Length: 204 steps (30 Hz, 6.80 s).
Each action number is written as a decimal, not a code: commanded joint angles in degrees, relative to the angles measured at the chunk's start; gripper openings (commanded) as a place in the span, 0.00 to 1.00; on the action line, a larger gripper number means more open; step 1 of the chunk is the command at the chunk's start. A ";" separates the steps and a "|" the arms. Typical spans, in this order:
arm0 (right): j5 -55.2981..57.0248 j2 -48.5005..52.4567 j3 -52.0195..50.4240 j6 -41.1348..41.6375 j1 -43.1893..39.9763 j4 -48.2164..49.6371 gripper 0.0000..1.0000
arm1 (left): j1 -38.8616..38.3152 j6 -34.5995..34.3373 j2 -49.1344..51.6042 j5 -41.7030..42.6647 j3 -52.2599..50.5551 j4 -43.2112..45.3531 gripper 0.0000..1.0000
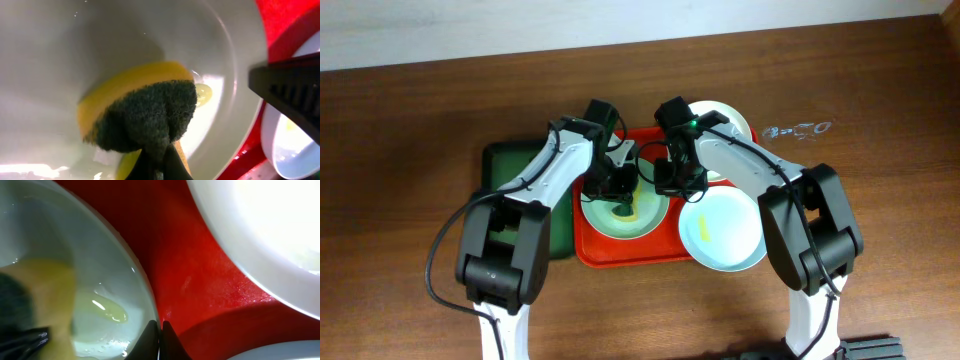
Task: Clean dirty plates on tray and stack at the side
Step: 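Return the sponge to the green tray and release it with the left gripper, then retract the left arm to the side, then lift the pale green plate with the right gripper and tilt it over the green tray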
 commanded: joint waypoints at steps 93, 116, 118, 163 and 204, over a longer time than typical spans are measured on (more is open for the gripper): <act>4.15 -3.65 -8.04 -0.98 1.88 9.55 0.09 | 35.85 -10.88 -23.02 -16.06 4.48 -5.90 0.99; -0.70 -7.52 -2.56 0.48 0.61 0.92 0.04 | 38.12 -10.88 -23.02 -16.13 4.46 -6.75 0.99; -0.72 -8.55 -0.37 0.46 -0.22 -2.78 0.04 | 38.12 -10.88 -23.02 -16.13 4.46 -6.75 0.99; 69.26 -8.41 12.63 -45.22 38.95 44.26 0.04 | 38.12 -10.88 -23.02 -16.13 4.46 -6.75 0.99; 74.34 -8.39 12.61 -46.23 38.84 47.34 0.04 | 38.12 -10.86 -23.02 -16.13 4.46 -6.75 0.99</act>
